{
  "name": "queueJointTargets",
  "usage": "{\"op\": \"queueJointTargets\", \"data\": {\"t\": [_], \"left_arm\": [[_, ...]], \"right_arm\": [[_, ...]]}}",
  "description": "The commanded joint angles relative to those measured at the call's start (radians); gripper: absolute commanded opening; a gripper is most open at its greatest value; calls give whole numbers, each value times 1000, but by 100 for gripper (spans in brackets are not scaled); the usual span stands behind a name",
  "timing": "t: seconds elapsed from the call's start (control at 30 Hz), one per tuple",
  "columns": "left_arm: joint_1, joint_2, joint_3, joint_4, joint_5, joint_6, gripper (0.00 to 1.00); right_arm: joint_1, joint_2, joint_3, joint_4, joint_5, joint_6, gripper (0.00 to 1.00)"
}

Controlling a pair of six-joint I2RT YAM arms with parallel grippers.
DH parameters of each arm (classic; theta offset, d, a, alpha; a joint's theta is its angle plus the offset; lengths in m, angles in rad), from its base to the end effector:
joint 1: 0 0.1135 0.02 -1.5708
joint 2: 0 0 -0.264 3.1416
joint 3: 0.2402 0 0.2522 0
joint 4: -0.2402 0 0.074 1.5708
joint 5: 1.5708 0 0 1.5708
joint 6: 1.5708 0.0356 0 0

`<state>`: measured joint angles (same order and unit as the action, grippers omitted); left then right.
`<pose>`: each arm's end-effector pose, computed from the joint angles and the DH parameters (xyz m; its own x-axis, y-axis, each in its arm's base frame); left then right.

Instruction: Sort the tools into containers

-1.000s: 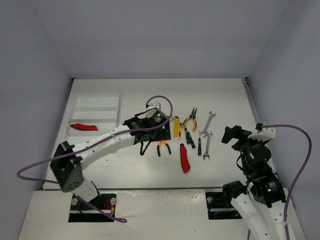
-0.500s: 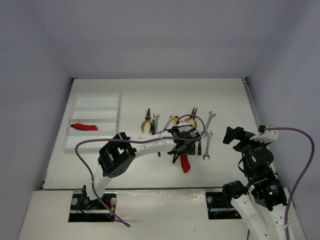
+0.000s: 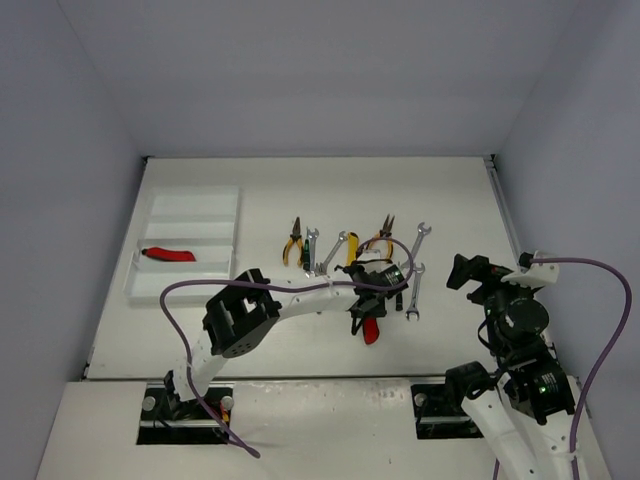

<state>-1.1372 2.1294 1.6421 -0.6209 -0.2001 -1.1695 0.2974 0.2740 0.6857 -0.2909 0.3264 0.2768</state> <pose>0.1968 -0.4082 0.1782 -0.9313 -0.1359 -0.3381 -0.0133 0.9398 -0.3413 0.0734 0.0106 0.3509 0.1181 0.3070 -0.9444 -0.0057 0.9512 0.3085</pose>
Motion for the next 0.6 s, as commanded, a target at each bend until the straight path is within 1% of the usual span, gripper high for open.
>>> {"op": "queueJointTargets", "data": {"t": [0.0,0.1,0.17,0.27,0.37,0.43,0.5,0.57], "left_arm": [[11,-66,-44,-16,-39,-35,16],[17,-113,-59,-17,-57,-26,3],[21,-159,-61,-34,-86,-14,1],[47,-241,-63,-70,-126,6,1],[137,-353,-120,-71,-145,16,1],[252,-419,-179,-71,-146,19,1],[337,-507,-244,-68,-138,23,0],[449,-578,-273,-69,-139,28,1]], "right_arm": [[8,4,5,78,23,2,100],[8,5,5,78,20,2,100],[8,5,5,78,17,2,100],[8,7,5,78,16,2,100],[8,9,5,77,13,2,100],[9,11,5,78,8,2,100],[9,13,5,78,8,2,100],[9,11,5,77,8,3,100]]}}
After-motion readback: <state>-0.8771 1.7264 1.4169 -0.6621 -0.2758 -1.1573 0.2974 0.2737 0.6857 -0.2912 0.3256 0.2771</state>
